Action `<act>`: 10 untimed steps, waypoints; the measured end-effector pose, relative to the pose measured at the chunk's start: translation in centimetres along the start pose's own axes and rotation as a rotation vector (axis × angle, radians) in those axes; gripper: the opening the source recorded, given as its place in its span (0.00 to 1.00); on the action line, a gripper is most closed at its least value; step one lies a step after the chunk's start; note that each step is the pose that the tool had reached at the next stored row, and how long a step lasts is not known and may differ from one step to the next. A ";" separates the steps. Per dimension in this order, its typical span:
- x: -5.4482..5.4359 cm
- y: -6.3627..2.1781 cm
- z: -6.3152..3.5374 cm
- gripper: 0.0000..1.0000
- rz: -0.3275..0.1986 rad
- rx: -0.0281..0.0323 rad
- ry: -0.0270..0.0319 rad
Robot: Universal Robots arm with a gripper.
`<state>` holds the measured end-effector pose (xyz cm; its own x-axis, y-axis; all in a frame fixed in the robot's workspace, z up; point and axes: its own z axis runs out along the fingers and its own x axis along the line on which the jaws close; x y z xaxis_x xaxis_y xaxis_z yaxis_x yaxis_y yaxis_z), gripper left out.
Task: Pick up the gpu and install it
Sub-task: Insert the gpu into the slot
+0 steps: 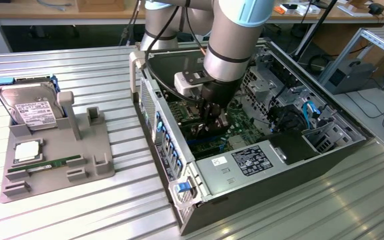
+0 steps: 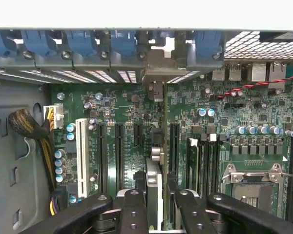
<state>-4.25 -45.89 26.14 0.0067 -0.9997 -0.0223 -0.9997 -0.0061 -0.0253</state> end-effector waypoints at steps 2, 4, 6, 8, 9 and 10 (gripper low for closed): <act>0.0 0.00 0.04 0.27 0.006 0.0003 -0.0003; 0.0 0.01 0.04 0.27 0.008 0.0005 -0.0005; 0.0 0.00 -0.01 0.27 0.008 0.0006 -0.0008; 0.0 0.00 -0.18 0.27 0.008 0.0006 -0.0006; 0.0 0.00 -0.32 0.27 0.008 0.0005 -0.0004; 0.0 -0.01 -0.44 0.27 0.008 0.0005 -0.0005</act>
<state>-4.26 -45.88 26.59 -0.0013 -0.9997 -0.0230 -0.9997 0.0019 -0.0257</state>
